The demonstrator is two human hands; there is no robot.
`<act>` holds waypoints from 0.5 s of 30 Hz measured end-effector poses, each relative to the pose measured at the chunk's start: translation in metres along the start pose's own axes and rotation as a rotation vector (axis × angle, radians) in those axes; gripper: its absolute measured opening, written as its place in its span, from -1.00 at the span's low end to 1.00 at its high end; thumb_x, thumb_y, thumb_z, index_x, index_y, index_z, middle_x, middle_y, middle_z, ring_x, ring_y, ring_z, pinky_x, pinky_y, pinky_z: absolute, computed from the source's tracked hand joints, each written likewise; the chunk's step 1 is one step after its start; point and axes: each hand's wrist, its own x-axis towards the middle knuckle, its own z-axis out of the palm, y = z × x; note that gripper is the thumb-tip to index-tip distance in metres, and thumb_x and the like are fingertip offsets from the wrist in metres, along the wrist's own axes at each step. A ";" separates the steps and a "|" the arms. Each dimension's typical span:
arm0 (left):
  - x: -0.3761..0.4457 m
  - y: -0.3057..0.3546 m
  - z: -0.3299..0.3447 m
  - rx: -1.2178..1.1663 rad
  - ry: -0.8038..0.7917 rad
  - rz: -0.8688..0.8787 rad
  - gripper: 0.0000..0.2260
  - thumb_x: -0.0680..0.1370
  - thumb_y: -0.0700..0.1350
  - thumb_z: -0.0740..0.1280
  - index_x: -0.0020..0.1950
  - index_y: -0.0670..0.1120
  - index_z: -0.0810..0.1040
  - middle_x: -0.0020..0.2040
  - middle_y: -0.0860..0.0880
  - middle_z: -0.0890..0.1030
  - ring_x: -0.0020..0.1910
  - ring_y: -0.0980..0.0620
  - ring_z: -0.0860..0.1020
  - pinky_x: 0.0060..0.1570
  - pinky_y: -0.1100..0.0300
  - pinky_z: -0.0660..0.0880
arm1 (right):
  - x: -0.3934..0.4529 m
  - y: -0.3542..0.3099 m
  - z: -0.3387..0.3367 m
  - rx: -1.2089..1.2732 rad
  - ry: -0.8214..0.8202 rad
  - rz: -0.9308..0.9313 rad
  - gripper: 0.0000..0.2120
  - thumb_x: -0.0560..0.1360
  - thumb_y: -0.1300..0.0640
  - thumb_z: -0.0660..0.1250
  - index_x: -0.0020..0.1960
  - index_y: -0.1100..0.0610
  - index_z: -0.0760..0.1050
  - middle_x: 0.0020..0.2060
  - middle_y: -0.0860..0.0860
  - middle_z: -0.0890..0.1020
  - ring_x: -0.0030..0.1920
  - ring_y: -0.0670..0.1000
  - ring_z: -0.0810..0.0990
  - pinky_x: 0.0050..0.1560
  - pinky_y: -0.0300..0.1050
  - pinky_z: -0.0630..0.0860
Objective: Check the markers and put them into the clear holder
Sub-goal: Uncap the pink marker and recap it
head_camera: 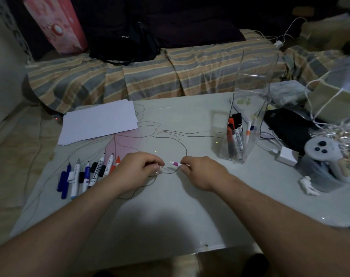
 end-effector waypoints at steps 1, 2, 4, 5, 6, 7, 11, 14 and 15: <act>0.001 -0.001 0.000 -0.007 0.019 -0.012 -0.88 0.58 -0.06 0.39 0.04 0.10 0.71 -0.05 0.17 0.69 -0.05 0.24 0.58 -0.01 0.33 0.48 | 0.000 0.000 -0.001 0.007 0.017 -0.005 -0.73 0.65 -0.20 0.05 0.18 -0.14 0.45 0.05 0.03 0.62 0.06 0.18 0.56 -0.02 0.07 0.53; 0.001 -0.002 0.000 -0.005 0.039 -0.025 -0.91 0.58 -0.04 0.39 0.00 0.09 0.69 -0.09 0.15 0.69 -0.07 0.21 0.59 -0.01 0.22 0.52 | 0.001 0.001 -0.001 0.012 0.038 -0.009 -0.76 0.66 -0.17 0.06 0.16 -0.13 0.44 0.02 0.03 0.62 0.02 0.19 0.55 -0.05 0.06 0.54; 0.000 -0.004 0.000 0.002 0.074 -0.070 -0.96 0.57 -0.01 0.39 -0.05 0.08 0.64 -0.15 0.12 0.66 -0.11 0.18 0.58 -0.05 0.15 0.51 | 0.002 0.003 -0.002 0.012 0.084 -0.006 -0.85 0.66 -0.05 0.10 0.13 -0.07 0.41 -0.06 0.06 0.59 -0.04 0.21 0.54 -0.13 0.06 0.51; 0.000 -0.005 0.000 -0.003 0.086 -0.100 -0.96 0.56 0.01 0.40 -0.06 0.08 0.61 -0.16 0.12 0.65 -0.14 0.19 0.58 -0.09 0.16 0.50 | 0.003 0.003 -0.003 0.016 0.103 -0.004 -0.88 0.65 0.01 0.11 0.11 -0.05 0.40 -0.09 0.06 0.56 -0.05 0.22 0.54 -0.14 0.06 0.51; -0.001 -0.005 0.001 -0.009 0.092 -0.126 -0.94 0.55 0.02 0.42 -0.07 0.08 0.59 -0.17 0.12 0.64 -0.15 0.19 0.57 -0.12 0.17 0.47 | 0.004 0.003 -0.005 0.029 0.120 -0.009 -0.89 0.64 0.04 0.12 0.09 -0.03 0.41 -0.11 0.05 0.54 -0.04 0.21 0.55 -0.12 0.07 0.52; -0.002 -0.005 0.001 -0.019 0.092 -0.144 -0.92 0.54 0.03 0.43 -0.06 0.07 0.57 -0.16 0.12 0.64 -0.16 0.19 0.57 -0.13 0.18 0.46 | 0.004 0.002 -0.007 0.047 0.133 -0.022 -0.87 0.63 0.02 0.13 0.09 -0.03 0.44 -0.12 0.03 0.54 -0.03 0.20 0.55 -0.08 0.09 0.54; 0.000 -0.007 0.001 -0.126 0.057 -0.119 -0.84 0.58 -0.06 0.41 0.14 0.15 0.62 -0.08 0.17 0.70 -0.09 0.28 0.64 0.01 0.29 0.52 | 0.000 -0.008 -0.015 0.057 0.184 -0.095 -0.71 0.61 -0.18 0.13 0.05 -0.04 0.54 -0.11 -0.03 0.59 -0.03 0.09 0.53 -0.12 -0.01 0.50; 0.002 -0.006 0.000 -0.132 0.034 -0.085 -0.83 0.62 -0.12 0.35 0.07 0.14 0.68 -0.11 0.20 0.73 -0.14 0.30 0.64 0.01 0.31 0.55 | -0.003 -0.013 -0.013 0.039 0.222 -0.126 -0.65 0.58 -0.28 0.15 0.04 -0.07 0.57 -0.14 -0.07 0.59 -0.05 0.04 0.53 -0.12 -0.02 0.54; 0.002 -0.004 0.001 -0.138 0.039 -0.073 -0.82 0.63 -0.13 0.34 0.04 0.12 0.69 -0.12 0.20 0.73 -0.16 0.29 0.64 -0.02 0.31 0.55 | -0.003 -0.014 -0.013 0.036 0.233 -0.134 -0.64 0.58 -0.29 0.16 0.05 -0.08 0.58 -0.13 -0.07 0.60 -0.05 0.04 0.53 -0.11 -0.02 0.54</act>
